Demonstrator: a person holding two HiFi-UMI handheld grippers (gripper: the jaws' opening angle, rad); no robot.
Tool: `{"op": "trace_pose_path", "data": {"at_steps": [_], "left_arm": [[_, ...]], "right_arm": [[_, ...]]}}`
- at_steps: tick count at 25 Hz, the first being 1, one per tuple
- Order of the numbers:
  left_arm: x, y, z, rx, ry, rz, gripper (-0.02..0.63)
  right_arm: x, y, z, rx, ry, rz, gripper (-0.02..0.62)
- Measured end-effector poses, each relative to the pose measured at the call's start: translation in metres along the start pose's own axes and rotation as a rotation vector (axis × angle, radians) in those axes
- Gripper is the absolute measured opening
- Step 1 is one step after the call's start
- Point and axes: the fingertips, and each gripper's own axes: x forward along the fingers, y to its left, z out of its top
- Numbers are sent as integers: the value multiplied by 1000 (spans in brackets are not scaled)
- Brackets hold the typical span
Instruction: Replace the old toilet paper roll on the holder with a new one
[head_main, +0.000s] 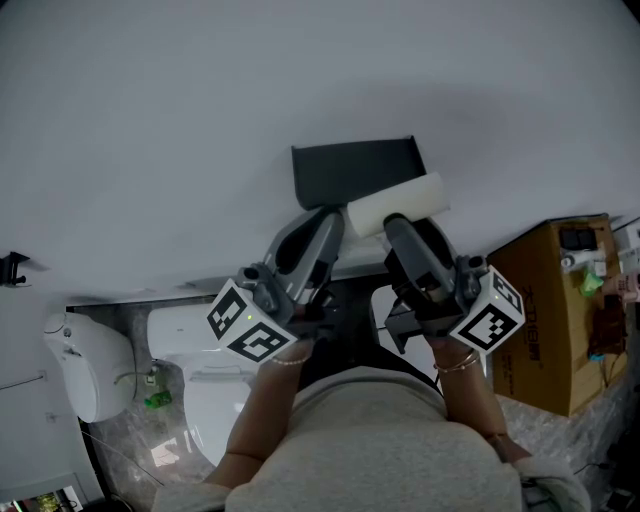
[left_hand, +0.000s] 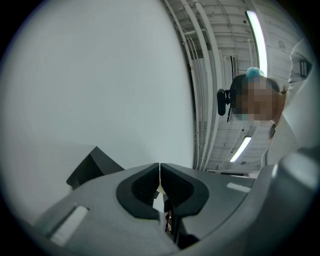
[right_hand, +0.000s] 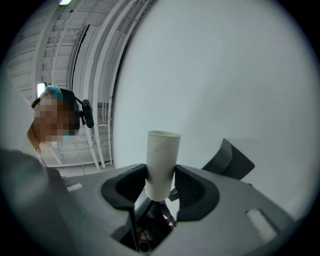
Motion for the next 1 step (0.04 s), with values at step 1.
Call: {"op": "trace_pose_path", "data": {"at_steps": [1], "left_arm": [[0, 0, 0, -1, 2, 0, 14]], "right_arm": [[0, 0, 0, -1, 0, -1, 184]]}}
